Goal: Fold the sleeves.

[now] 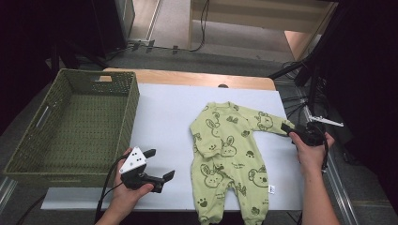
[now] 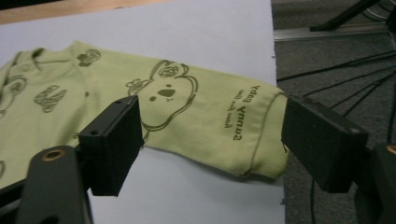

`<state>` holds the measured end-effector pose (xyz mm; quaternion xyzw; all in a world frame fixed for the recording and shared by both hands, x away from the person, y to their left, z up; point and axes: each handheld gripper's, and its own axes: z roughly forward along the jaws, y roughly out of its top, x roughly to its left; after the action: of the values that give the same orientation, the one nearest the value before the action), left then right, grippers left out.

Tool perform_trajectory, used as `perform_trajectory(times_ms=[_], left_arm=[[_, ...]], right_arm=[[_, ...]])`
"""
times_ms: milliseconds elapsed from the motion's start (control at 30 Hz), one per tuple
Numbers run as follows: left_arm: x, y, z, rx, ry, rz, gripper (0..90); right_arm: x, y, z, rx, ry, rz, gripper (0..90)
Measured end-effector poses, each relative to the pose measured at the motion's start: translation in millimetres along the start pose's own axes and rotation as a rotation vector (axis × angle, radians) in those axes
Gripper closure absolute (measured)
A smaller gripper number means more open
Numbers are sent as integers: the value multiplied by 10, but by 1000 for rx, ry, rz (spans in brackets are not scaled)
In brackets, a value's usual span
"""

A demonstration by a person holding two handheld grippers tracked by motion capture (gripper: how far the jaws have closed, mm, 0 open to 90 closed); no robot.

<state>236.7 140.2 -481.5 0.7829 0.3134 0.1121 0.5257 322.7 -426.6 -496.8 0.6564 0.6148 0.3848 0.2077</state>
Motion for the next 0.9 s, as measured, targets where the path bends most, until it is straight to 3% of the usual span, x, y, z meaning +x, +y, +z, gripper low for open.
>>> perform_trajectory(times_ms=[333,467,700,767,800,900], left_arm=[[-1,-3,9,8,-3,7,0],[-4,-15,26,15,-2,12,0],[-20,-20,39,17,-1,13,0],[-24,-20,39,17,0,13,0],[-25,-19,37,17,2,14,0],[-22,-16,28,15,6,15,0]], right_arm=[[-161,-50,282,71,-76,76,338],[-145,-56,316,59,-120,83,467],[-127,-62,348,85,-175,85,630],[-140,-62,338,80,-170,92,666],[-141,-62,328,72,-172,80,727],[-119,-60,322,62,-161,49,793]])
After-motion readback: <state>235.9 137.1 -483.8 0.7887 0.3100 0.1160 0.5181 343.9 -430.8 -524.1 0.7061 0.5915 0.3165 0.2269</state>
